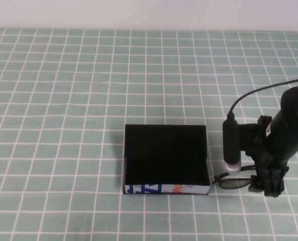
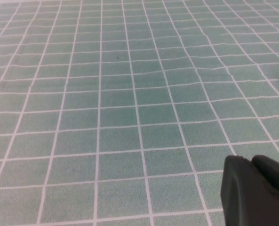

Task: Return glasses to glasses case
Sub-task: Pick up the glasses from the table, then place the glasses in the glasses case

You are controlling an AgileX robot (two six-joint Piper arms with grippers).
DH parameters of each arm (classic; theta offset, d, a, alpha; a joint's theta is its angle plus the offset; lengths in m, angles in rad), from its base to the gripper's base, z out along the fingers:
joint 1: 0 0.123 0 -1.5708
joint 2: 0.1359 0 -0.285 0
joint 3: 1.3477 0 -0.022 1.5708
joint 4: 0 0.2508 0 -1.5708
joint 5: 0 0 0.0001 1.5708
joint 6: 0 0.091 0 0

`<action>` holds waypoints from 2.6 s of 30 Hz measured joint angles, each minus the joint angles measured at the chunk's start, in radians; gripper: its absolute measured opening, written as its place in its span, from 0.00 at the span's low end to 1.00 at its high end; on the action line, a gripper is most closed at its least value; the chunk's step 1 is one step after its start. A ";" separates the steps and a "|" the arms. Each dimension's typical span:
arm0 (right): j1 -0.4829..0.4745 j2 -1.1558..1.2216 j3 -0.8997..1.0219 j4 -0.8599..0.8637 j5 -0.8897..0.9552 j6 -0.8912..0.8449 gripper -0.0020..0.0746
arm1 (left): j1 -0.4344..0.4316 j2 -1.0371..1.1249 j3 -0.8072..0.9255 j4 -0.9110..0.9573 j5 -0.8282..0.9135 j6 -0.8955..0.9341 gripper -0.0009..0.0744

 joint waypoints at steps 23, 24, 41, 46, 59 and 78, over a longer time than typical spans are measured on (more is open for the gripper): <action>0.000 0.067 0.000 -0.005 -0.030 0.014 0.49 | 0.000 0.000 0.000 -0.001 0.000 0.000 0.01; 0.000 0.067 0.000 -0.005 -0.030 0.016 0.47 | 0.000 0.000 0.000 -0.001 0.000 0.000 0.01; 0.000 0.072 0.000 -0.005 -0.006 0.020 0.36 | 0.000 0.000 0.000 -0.001 0.000 0.000 0.01; 0.000 0.027 -0.005 -0.005 0.014 0.020 0.36 | 0.000 0.000 0.000 -0.001 0.000 0.000 0.01; 0.000 -0.138 -0.008 0.128 0.030 0.023 0.36 | 0.000 0.000 0.000 -0.001 0.000 0.000 0.01; 0.236 -0.007 -0.344 0.210 0.199 0.122 0.36 | 0.000 0.000 0.000 -0.001 0.000 0.000 0.01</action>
